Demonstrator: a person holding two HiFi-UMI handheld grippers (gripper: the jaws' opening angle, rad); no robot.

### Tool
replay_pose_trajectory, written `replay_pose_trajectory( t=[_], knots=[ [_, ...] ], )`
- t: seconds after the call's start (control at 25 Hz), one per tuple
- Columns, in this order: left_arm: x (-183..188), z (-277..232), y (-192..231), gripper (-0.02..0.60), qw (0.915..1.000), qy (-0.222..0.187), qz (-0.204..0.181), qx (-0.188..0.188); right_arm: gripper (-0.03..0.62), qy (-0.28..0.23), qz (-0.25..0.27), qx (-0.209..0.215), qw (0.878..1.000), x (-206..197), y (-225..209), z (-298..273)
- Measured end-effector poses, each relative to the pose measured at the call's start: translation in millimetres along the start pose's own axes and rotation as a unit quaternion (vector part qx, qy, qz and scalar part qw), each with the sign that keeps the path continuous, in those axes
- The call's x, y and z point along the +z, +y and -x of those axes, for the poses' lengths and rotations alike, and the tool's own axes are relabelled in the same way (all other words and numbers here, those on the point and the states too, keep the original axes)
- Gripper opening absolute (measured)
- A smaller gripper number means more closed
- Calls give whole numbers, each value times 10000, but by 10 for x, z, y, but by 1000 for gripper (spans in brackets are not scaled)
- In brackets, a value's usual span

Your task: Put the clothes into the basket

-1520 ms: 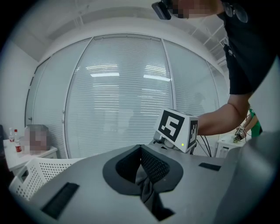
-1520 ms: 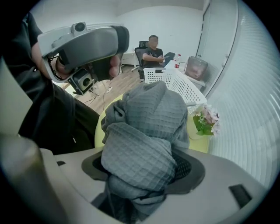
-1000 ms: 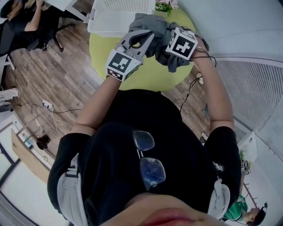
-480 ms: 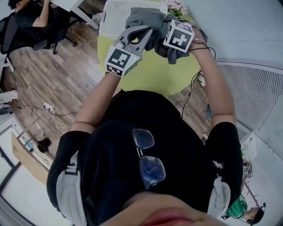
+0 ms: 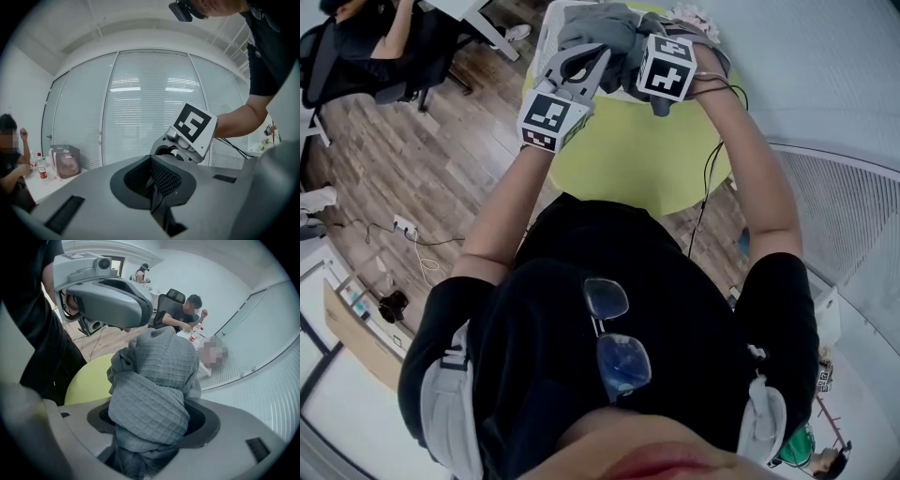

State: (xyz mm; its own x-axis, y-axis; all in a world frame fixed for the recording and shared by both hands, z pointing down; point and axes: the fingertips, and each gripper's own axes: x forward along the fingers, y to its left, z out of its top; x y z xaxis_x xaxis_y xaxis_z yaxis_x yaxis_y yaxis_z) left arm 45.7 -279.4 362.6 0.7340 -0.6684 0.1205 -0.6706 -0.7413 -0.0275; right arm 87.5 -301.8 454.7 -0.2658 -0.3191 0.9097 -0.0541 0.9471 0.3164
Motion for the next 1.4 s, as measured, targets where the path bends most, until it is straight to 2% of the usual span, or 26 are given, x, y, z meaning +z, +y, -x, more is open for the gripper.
replay_pose_trajectory(
  t=[0.36,0.64,1.2,1.4],
  knots=[
    [-316,-61,501,9,9998,154,59,76,356,29,386,-100,9992,181,-265,-624],
    [-767,-236,788,11,9990,375,196,113,356,34,388,134,9992,168,-294,-1275],
    [-1184,-389,1006,11,9966,699,412,130,356,-66,-56,763,9970,108,-47,-1949],
    [-1232,-462,1034,11,9969,616,468,115,356,-42,-204,917,9956,3,20,-2195]
  ],
)
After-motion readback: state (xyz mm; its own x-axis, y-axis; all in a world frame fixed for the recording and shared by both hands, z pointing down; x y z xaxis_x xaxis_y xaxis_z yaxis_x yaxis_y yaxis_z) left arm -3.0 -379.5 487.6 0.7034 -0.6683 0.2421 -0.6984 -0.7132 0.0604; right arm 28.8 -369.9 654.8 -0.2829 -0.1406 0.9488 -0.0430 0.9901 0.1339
